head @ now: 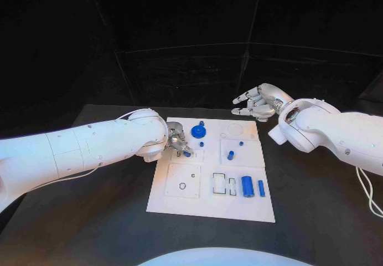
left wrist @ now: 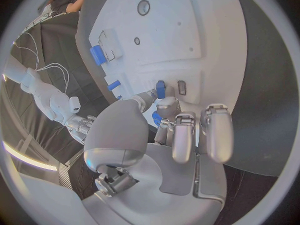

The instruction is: Assemble the parts on the task board

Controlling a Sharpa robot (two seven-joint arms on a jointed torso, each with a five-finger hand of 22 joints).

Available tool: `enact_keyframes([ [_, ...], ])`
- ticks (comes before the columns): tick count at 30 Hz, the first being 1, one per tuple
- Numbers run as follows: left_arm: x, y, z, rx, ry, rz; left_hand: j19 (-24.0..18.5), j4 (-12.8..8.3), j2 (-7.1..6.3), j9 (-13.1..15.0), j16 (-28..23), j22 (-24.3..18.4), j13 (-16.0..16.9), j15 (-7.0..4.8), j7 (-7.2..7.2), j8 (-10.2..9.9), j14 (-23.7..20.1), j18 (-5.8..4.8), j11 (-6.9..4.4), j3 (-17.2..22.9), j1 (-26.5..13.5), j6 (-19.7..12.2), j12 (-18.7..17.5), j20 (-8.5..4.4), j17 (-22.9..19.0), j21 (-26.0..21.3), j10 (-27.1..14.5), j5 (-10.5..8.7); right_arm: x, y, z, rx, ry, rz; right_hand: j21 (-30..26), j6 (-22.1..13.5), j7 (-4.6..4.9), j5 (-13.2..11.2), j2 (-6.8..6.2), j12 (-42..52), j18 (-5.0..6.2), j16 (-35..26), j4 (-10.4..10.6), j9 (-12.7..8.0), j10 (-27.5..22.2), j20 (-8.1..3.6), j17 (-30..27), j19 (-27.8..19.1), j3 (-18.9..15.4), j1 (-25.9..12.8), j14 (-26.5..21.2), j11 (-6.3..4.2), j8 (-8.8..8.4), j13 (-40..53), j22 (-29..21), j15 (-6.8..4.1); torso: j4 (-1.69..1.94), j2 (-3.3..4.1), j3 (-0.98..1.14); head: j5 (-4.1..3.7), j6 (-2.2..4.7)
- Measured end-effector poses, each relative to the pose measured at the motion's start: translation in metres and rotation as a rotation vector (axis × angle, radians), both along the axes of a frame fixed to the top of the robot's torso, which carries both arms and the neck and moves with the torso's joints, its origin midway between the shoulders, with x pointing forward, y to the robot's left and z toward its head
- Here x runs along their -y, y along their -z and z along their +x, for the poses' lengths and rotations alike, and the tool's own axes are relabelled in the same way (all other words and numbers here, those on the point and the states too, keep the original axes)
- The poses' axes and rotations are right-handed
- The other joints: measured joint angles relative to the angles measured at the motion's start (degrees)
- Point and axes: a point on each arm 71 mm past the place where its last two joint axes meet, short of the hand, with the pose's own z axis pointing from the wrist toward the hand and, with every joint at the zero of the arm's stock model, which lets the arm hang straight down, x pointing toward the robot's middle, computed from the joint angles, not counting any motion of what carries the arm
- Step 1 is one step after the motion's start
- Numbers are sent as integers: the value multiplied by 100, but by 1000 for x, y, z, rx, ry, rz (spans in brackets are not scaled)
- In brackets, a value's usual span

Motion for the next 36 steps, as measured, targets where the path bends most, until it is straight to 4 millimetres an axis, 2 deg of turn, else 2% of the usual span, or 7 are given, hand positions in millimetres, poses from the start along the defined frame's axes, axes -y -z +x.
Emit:
enact_keyframes([
  [10, 0, 0, -1, -3, 2, 12, -1, 14, -3, 43, 0, 0, 9, 0, -5, 56, 0, 0, -2, 16, -61, -10, 0, 1, 0, 0, 1, -17, 0, 0, 0, -1, -1, 0, 0, 0, 0, 0, 0, 0, 0, 0, 0, 0, 0, 0, 0, 0, 0, 0, 0, 0, 0, 0, 0, 0, 0, -2, -2, 15, -8],
  [16, 2, 1, 0, -8, 4, 23, -1, -309, -128, 125, 0, 0, 36, 0, -59, 155, 0, 0, -53, 372, -436, 45, 32, 1, 0, 0, 54, -17, -1, 0, 0, -1, -2, 0, -35, 0, 0, 0, 31, 0, 0, 0, 20, 0, 0, 0, -5, 0, -20, -31, 0, 0, 0, -10, -18, 0, 1, -2, -2, 16, -16],
  [18, 3, 1, 1, -10, 4, 27, -1, -348, -105, 134, 0, 0, 48, 0, -60, 161, 0, 0, -53, 410, -491, 45, 44, 1, 0, 0, 54, -17, -1, 0, 0, -1, -2, 0, -35, 0, 0, 0, 31, 0, 0, 0, 20, 0, 0, 0, -5, 0, -20, -31, 0, 0, 0, -10, -18, 0, 1, -2, -2, 16, -16],
  [24, 4, 1, 3, -15, 3, 37, -1, -460, -155, 152, 0, 0, 60, 0, -91, 178, 0, 0, -73, 522, -591, 77, 58, 1, 0, 0, 74, -17, -1, 0, 0, -1, -2, 0, -35, 0, 0, 0, 31, 0, 0, 0, 20, 0, 0, 0, -5, 0, -20, -31, 0, 0, 0, -10, -18, 0, 1, -2, 1, 12, -19],
  [30, 6, 1, 5, -17, 1, 44, 19, -465, -162, 173, 0, 0, 68, 0, -110, 203, 0, 0, -73, 527, -654, 96, 68, -18, 0, 0, 75, -21, -1, 0, 0, -1, -3, 0, -35, 0, 0, 0, 31, 0, 0, 0, 20, 0, 0, 0, -11, 0, -20, -31, 0, 0, 0, -10, -18, 0, 1, -1, 3, 2, -23],
  [34, 6, 1, 6, -18, 0, 48, 19, -405, -144, 193, 0, 0, 68, 0, -139, 230, 0, 0, -84, 441, -686, 126, 68, -18, 0, 0, 86, -21, -2, 0, 0, -1, -4, 0, -35, 0, 0, 0, 31, 0, 0, 0, 20, 0, 0, 0, -11, 0, -19, -31, 0, 0, 0, -10, -18, 0, 0, -1, 3, -3, -23],
  [36, 6, 1, 7, -18, 0, 50, 19, -370, -177, 213, 0, 0, 74, -2, -142, 270, 3, 0, -96, 380, -719, 170, 90, -18, 0, 0, 97, -19, -2, 0, 0, -1, -4, 0, -35, 0, 0, 0, 31, 0, 0, 0, 19, 0, 0, 0, -11, 0, -19, -31, 0, 0, 0, -10, -17, 0, 0, -1, 3, -5, -23],
])
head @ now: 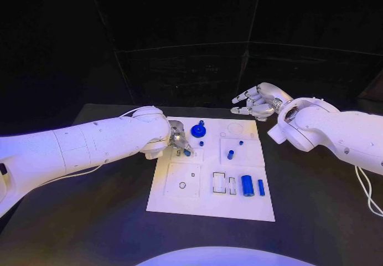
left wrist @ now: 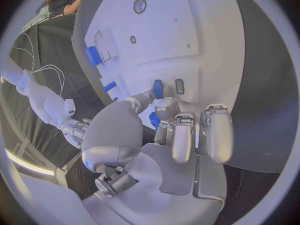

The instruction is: Assemble the parts on the task board

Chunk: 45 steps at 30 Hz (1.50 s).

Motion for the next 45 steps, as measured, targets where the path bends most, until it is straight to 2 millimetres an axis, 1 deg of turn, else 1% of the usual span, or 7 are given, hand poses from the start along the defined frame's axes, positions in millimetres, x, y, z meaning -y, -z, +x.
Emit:
enact_keyframes([
  [8, 4, 3, -2, -12, 11, 7, 20, 146, 45, 40, 0, 0, 6, -41, -20, 61, -2, 0, -21, -160, -174, 19, 20, -20, 0, 0, 19, 1, 0, 0, 0, 0, -1, 0, 0, 0, 0, 0, 0, 0, 0, 0, 0, 0, 0, 0, 0, 0, 0, 0, 0, 0, 0, 0, 0, 0, -1, 1, -1, -8, -9],
  [23, 4, 3, -1, -20, 16, 19, 20, 316, -44, 122, 0, 0, -28, -40, -52, 180, -2, 0, -30, -410, -417, 50, 20, -20, 0, 0, 27, 4, -1, 0, 0, -1, -2, 0, -31, 0, 0, 0, 0, -21, -1, -48, 23, 0, -35, -20, -39, -20, -23, 0, 0, 7, 21, -29, -58, 0, 2, -1, -3, -21, -15],
  [26, 3, 4, -1, -20, 14, 21, 20, 437, -89, 143, 0, 0, -39, -40, -41, 213, -2, 0, -30, -647, -608, 79, 20, -20, 0, 0, 27, -41, -1, 0, 0, -1, -2, 0, -66, 0, 0, -39, -25, -57, -1, -81, 47, 0, -43, -1, -71, -41, -47, -24, 0, 0, 21, -56, -98, 0, 2, -1, -4, -24, -12],
  [29, 1, 4, 0, -19, 10, 22, 20, 600, -255, 153, 0, 0, -60, -40, -41, 223, -2, 0, -30, -1055, -796, 79, 20, -20, 0, 0, 27, -53, -1, 0, 0, -1, -2, 0, -100, -15, -16, -61, -25, -91, 12, -125, 63, 0, -82, -1, -123, -83, -63, -24, 0, 0, 21, -97, -160, 0, 3, -1, -5, -30, -10],
  [30, 0, 4, 0, -18, 8, 22, 30, 670, -300, 154, 0, 0, -67, -40, -40, 223, -2, 0, -30, -1232, -841, 80, 20, -35, 0, 0, 27, -124, -1, 0, 0, -1, -2, 0, -116, -17, -17, -61, -25, -106, 96, -148, 63, 0, -83, -1, -138, -83, -63, -24, 0, -1, 21, -108, -178, 0, 3, -1, -6, -31, -7],
  [34, -6, 4, 0, -11, -6, 19, 20, 890, -391, 156, 0, 0, -70, -67, -41, 222, 11, 0, -29, -1718, -977, 79, 20, -61, 0, 0, 27, -263, -1, 0, 1, 0, -1, 0, -116, -17, -17, -61, -25, -120, 92, -183, 78, 0, -107, -10, -180, -116, -80, -24, 0, 16, 21, -136, -225, 0, 4, -1, -9, -40, -3],
  [45, -10, -35, 13, 67, -43, -57, -2, 1209, -285, 92, 0, 0, -224, -81, -10, 120, -3, 1, -8, -2401, -765, -57, -113, -82, 0, -97, -77, -263, 0, 1, 3, 0, 4, -3, -147, -38, 4, -83, -14, -131, 90, -212, 85, 0, -123, -1, -210, -125, -117, -35, 0, -1, 21, -153, -253, 0, 6, -8, -7, -64, 37],
])
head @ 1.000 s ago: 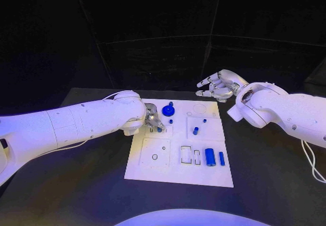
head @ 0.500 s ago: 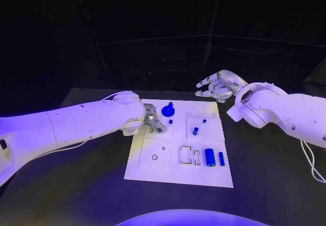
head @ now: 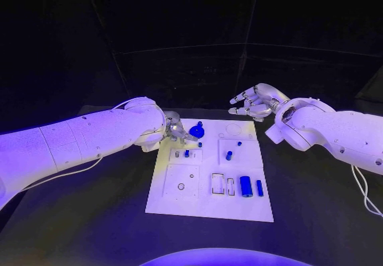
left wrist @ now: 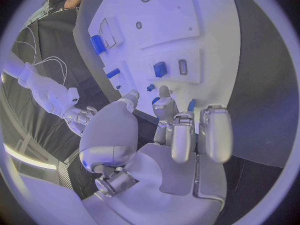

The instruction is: Assemble the parts on the task board

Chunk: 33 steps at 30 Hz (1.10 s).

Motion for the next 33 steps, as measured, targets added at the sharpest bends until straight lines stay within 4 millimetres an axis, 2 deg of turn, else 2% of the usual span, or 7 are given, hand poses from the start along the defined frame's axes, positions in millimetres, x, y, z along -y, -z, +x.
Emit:
enact_keyframes([
  [5, -9, -17, 9, 25, -22, -13, -21, 81, 39, -44, 0, -21, -60, 0, 41, -60, 0, 0, 9, -185, 146, -41, -44, 20, 0, -35, -33, 0, -1, 0, 1, -1, 0, 0, 0, 0, 0, 0, 12, 0, 0, 0, 0, 0, 0, 0, -1, 0, 0, -12, 0, 0, 0, -1, -1, 0, -1, 7, 1, 41, 35],
  [11, -30, -29, 28, 8, -55, 29, -114, 48, 252, -167, 0, -227, -237, 43, 92, -216, 1, 0, 82, -324, 513, -134, -211, 73, 0, -193, -164, 0, -1, 1, 2, -5, -1, 0, 0, 1, 0, 0, 12, 0, 0, 0, 0, 0, 0, 0, -1, 0, 0, -12, 0, 0, 0, 0, 0, 0, -1, 7, 2, 41, 38],
  [19, -43, -25, 50, -50, -85, 94, -133, 38, 430, -285, 0, -250, -272, 84, 143, -344, 1, 0, 123, -409, 749, -185, -243, 92, 0, -214, -205, 0, -2, 1, 1, -8, -5, 1, 0, 1, 0, 0, 12, 0, -1, 0, 0, 0, 0, 0, -1, 0, 0, -12, 0, 0, 0, 0, -3, 0, -1, 12, 3, 72, 24],
  [33, -41, -10, 64, -86, -73, 164, -133, 114, 453, -362, 0, -234, -269, 84, 163, -393, 1, 0, 122, -550, 772, -205, -243, 92, 0, -214, -205, 0, -7, 1, 1, -7, -15, 5, 0, 0, 0, 0, 12, 0, -1, 0, 0, 0, 1, 0, 0, 0, 0, -12, 0, 0, 0, 1, -2, 0, -54, 73, -3, 145, 55],
])
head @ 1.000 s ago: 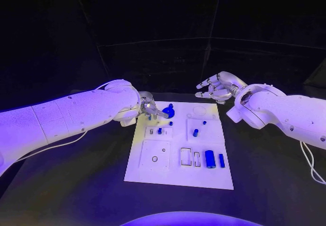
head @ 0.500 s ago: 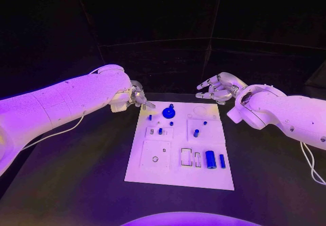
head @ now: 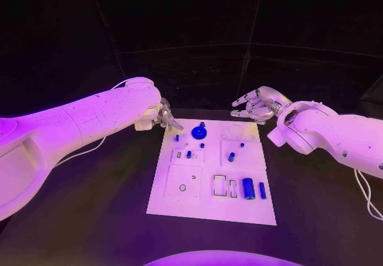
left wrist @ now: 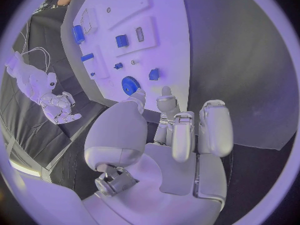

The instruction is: Assemble the parts on the task board

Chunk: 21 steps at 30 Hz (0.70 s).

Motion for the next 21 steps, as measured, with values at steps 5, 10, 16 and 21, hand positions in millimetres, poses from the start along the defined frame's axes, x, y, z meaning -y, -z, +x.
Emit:
enact_keyframes([
  [5, 2, 5, 1, -12, 14, 12, 0, 66, 0, -41, 0, 18, 15, 0, 0, -38, 0, 0, 0, -162, 0, 0, 2, 0, 0, 0, 0, 0, -2, 0, 0, 0, -3, 1, -19, 0, 0, 0, 0, 0, 0, 0, 0, 0, 0, 0, 0, 0, 0, 0, 0, 0, 0, 0, -5, 0, -12, 17, 1, 7, -4],
  [10, 5, 10, 0, -28, 29, 19, 0, 83, 0, -57, 0, 27, 29, 0, 0, -38, 0, 0, 0, -224, 0, 0, 22, 0, 0, 0, 0, 0, -3, 0, 0, 1, -6, 2, -21, 0, 0, 0, 0, 0, 0, 0, 0, 0, 0, 0, 0, 0, 0, 0, 0, 0, 0, 0, -5, 0, -16, 20, 4, 12, -18],
  [16, 7, 13, 0, -45, 42, 26, 0, 69, 19, -70, 0, 35, 29, 0, 22, -38, 0, 0, 0, -243, 19, 23, 22, 0, 0, 0, 0, 0, -3, 0, 0, 2, -8, 3, -20, 0, 0, 0, 0, 0, -1, 0, 0, 0, 0, 0, 0, 0, 0, 0, 0, 0, 0, 1, -4, 0, -16, 20, 4, 7, -27],
  [21, 7, 15, 0, -58, 49, 32, 0, 66, 75, -86, 0, 34, 29, 0, 1, -65, 0, 0, 0, -272, 75, 45, 22, 0, 0, 0, 0, 0, -4, 0, 0, 1, -10, 3, -20, -17, -17, 0, 0, 0, 0, -20, 0, 0, 0, 0, 0, 0, 0, 0, 0, 0, 0, -9, -14, 0, -8, 18, 4, 2, -23],
])
